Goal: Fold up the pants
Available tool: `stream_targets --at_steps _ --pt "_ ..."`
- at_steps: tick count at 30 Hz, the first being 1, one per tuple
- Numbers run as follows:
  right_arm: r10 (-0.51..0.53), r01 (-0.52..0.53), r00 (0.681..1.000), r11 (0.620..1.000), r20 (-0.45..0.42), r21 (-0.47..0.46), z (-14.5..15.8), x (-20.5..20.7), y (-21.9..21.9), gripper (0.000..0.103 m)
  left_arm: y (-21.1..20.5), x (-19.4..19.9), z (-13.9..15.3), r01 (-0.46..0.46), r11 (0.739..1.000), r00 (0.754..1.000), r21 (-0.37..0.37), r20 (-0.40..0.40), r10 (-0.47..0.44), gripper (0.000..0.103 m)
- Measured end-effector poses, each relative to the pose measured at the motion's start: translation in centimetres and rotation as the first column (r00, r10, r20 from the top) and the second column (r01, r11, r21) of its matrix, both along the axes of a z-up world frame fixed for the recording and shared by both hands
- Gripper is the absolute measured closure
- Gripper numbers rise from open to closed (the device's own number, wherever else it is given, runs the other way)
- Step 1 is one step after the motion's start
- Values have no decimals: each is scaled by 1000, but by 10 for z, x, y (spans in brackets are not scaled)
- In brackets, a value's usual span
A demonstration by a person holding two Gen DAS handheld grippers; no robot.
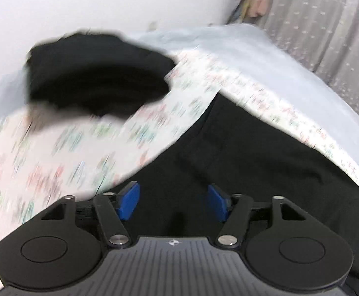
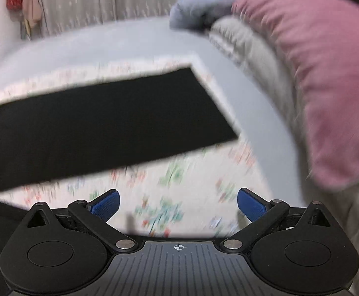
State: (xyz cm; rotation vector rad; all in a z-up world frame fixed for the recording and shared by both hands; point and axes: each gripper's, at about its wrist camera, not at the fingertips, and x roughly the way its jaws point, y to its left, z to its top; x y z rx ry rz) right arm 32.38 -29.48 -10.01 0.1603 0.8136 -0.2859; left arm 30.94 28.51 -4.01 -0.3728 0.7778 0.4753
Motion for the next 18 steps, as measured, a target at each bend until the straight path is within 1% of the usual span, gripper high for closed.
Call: stream_targets --at_steps 1,3,4,6,7,10,11,12,14,16,17,18 --pt "-11 11 1000 1000 21 3 6 0 -7 1 2 18 0 29 999 999 21 -17 -29 16" --pt "-35 35 998 999 42 3 12 9 -22 1 10 51 -3 37 998 998 43 -47 -35 16" --pt "-47 47 998 999 46 -4 13 15 -28 1 14 67 -5 39 998 998 39 -48 -37 16" --pt "-59 60 997 998 52 -13 12 29 -37 2 20 101 -9 114 993 992 9 -48 -113 14" --pt "-55 56 997 998 57 -11 10 39 -41 2 22 118 -12 146 989 988 2 -56 -146 11" --pt "-20 21 998 999 58 -25 7 76 -46 11 21 162 -26 198 980 977 19 -85 -196 7" --pt "-17 19 998 999 60 -28 6 90 -49 13 20 173 -32 199 979 975 35 -107 -194 4" --pt "-22 23 998 1000 60 -20 5 102 -53 14 20 183 -38 190 981 973 49 -141 -182 3" --pt "-43 43 997 999 64 4 4 122 -64 27 14 196 -48 193 978 965 79 -193 -175 3" --pt "-69 67 994 997 81 25 5 137 -75 29 5 202 -53 206 966 964 158 -203 -172 3" --pt "-79 76 993 996 89 36 5 145 -80 34 1 201 -54 205 960 967 192 -194 -168 12" --pt "-82 80 993 996 88 33 4 153 -82 36 0 201 -54 205 957 969 203 -181 -169 20"
